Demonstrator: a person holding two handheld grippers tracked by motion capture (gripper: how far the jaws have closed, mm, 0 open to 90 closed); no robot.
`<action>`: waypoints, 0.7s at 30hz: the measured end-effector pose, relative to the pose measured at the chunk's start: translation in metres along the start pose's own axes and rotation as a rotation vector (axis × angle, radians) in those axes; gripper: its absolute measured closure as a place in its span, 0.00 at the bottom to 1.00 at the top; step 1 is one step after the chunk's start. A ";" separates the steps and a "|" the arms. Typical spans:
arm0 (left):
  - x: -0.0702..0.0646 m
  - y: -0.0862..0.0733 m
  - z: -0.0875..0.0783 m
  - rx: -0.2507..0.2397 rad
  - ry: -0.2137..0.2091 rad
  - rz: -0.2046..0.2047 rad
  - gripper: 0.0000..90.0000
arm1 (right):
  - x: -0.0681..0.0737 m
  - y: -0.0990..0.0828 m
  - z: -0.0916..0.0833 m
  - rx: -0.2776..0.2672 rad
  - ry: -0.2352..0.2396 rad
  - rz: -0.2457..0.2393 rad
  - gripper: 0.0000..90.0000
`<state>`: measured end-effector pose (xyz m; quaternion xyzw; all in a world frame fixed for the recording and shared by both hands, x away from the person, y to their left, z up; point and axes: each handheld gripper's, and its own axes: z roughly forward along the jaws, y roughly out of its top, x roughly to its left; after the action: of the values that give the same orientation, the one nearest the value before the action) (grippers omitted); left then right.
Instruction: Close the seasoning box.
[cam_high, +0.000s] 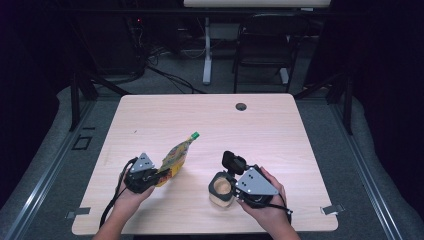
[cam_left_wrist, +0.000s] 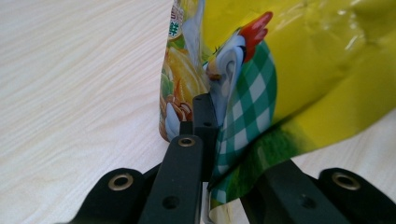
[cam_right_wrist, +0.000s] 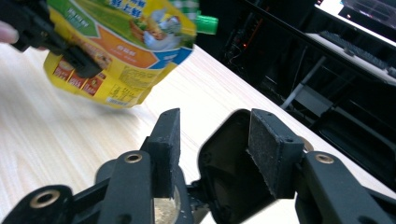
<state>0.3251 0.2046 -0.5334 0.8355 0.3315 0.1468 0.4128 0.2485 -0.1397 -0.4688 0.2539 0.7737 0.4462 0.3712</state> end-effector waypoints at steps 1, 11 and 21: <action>0.004 -0.003 0.003 0.006 -0.003 -0.030 0.99 | -0.002 -0.001 0.000 0.001 -0.005 0.011 0.59; 0.021 -0.014 0.006 -0.033 -0.021 -0.147 0.98 | -0.022 -0.008 -0.002 0.012 -0.036 0.099 0.57; 0.026 -0.019 0.003 -0.022 -0.014 -0.165 0.96 | -0.024 -0.009 -0.001 0.008 -0.046 0.114 0.57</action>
<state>0.3375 0.2286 -0.5503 0.8019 0.3947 0.1100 0.4349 0.2615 -0.1616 -0.4678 0.3093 0.7510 0.4577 0.3617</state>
